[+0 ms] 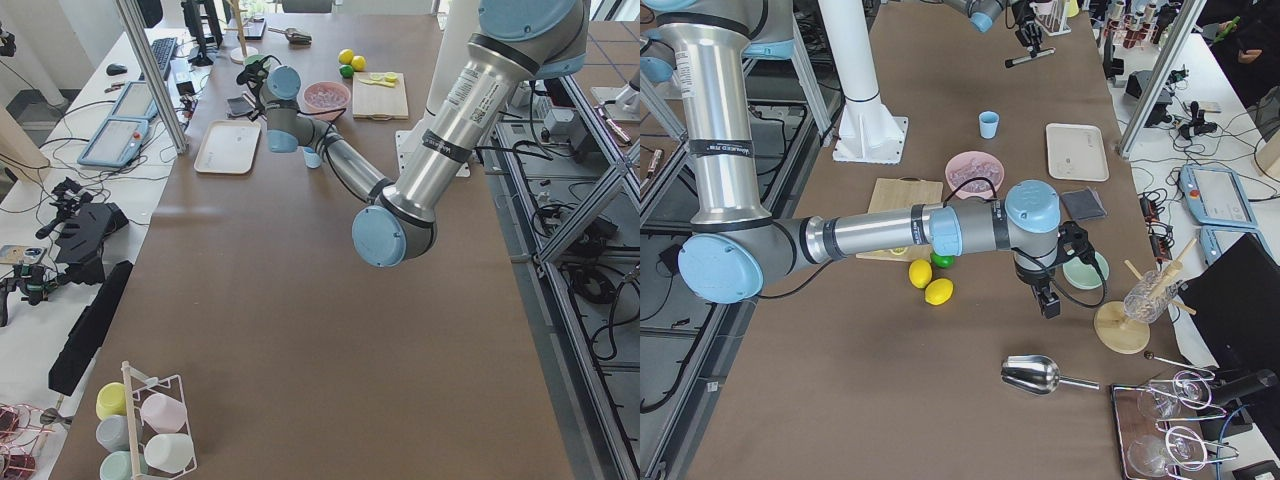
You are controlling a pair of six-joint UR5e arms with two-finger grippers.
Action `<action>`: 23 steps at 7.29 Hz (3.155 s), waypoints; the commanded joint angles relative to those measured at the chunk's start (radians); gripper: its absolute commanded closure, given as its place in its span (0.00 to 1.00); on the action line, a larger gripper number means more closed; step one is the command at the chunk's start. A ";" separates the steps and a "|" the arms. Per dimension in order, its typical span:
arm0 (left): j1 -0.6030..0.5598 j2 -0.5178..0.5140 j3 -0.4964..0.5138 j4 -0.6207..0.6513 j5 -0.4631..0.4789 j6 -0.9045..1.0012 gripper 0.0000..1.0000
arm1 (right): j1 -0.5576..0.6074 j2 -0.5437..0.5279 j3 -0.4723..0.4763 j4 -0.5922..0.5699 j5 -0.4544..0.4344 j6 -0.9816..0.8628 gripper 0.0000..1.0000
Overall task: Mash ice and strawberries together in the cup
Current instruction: 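Carry the metal pestle with the left gripper over the blue cup, then lower the pestle tip into the blue cup with the left gripper, then press the pestle down on the strawberry and ice in the cup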
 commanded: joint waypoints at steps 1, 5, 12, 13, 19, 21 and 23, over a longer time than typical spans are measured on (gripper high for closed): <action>0.145 0.014 -0.020 -0.264 0.263 -0.066 1.00 | 0.000 -0.012 0.000 -0.007 0.007 0.002 0.00; 0.325 0.057 0.120 -0.684 0.604 -0.053 1.00 | 0.000 -0.014 -0.021 -0.001 0.006 -0.004 0.00; 0.409 0.031 0.325 -0.916 0.705 0.169 1.00 | 0.000 -0.026 -0.015 0.001 0.008 -0.014 0.00; 0.431 0.039 0.339 -0.959 0.707 0.171 1.00 | 0.000 -0.029 -0.015 0.001 0.008 -0.015 0.00; 0.453 0.030 0.301 -0.963 0.767 0.205 1.00 | 0.001 -0.028 -0.016 0.001 0.008 -0.015 0.00; 0.455 0.028 0.343 -0.924 0.760 0.208 1.00 | 0.000 -0.031 -0.018 0.001 0.008 -0.015 0.00; 0.480 0.028 0.368 -0.924 0.773 0.209 1.00 | 0.000 -0.029 -0.026 0.001 0.008 -0.015 0.00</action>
